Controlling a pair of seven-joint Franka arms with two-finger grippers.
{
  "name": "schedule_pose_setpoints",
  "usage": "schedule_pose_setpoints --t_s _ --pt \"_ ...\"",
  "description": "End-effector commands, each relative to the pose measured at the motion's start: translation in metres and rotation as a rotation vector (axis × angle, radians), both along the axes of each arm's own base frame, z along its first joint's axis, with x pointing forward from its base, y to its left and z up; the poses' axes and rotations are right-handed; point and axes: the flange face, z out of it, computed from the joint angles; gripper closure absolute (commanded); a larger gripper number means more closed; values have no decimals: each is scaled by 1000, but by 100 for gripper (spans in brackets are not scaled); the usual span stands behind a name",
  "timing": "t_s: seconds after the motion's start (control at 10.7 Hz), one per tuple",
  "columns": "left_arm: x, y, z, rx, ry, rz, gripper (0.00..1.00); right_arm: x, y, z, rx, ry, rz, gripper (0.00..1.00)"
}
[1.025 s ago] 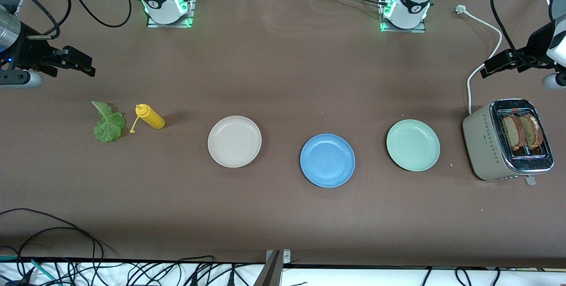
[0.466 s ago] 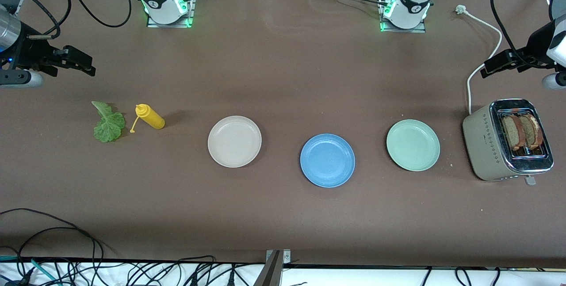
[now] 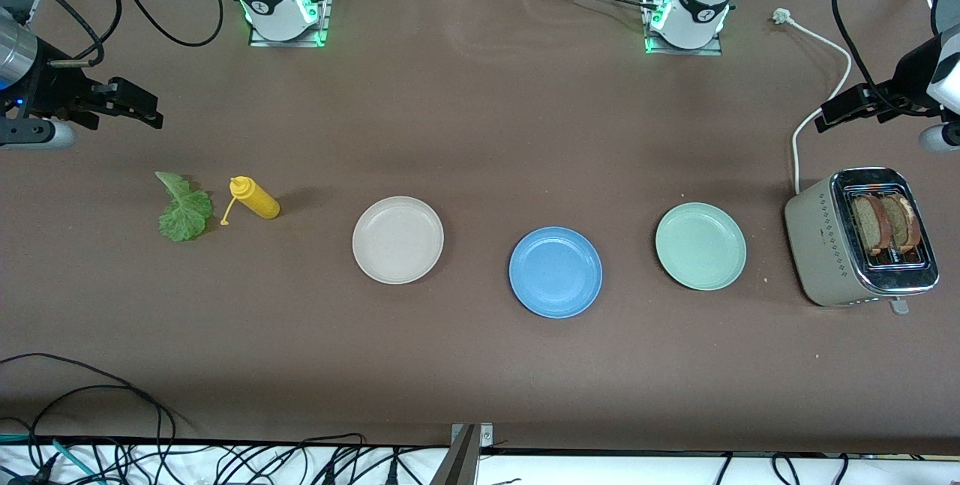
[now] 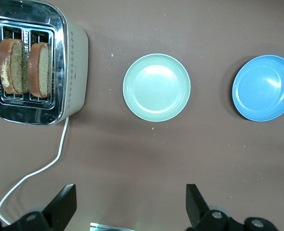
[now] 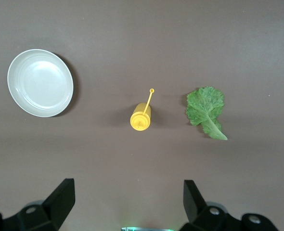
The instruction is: Make sandwich in blue plate with both arms
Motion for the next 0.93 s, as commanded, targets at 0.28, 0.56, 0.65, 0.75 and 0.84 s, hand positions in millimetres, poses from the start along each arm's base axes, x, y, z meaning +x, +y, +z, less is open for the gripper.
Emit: schedule_pose_setpoints --t_s 0.28,0.56,0.65,0.75,0.84 --pt "0 -2 6 16 3 -13 0 -3 0 0 -3 2 4 0" --pt "0 -4 6 16 3 -16 0 -3 1 -1 -3 5 13 0" --pt "0 -4 6 16 3 -16 0 -3 0 1 -3 0 11 0" --pt "0 -4 7 16 2 -16 0 -3 1 2 -3 -1 10 0" --pt "0 -4 7 16 2 -15 0 -3 0 1 -2 0 1 0"
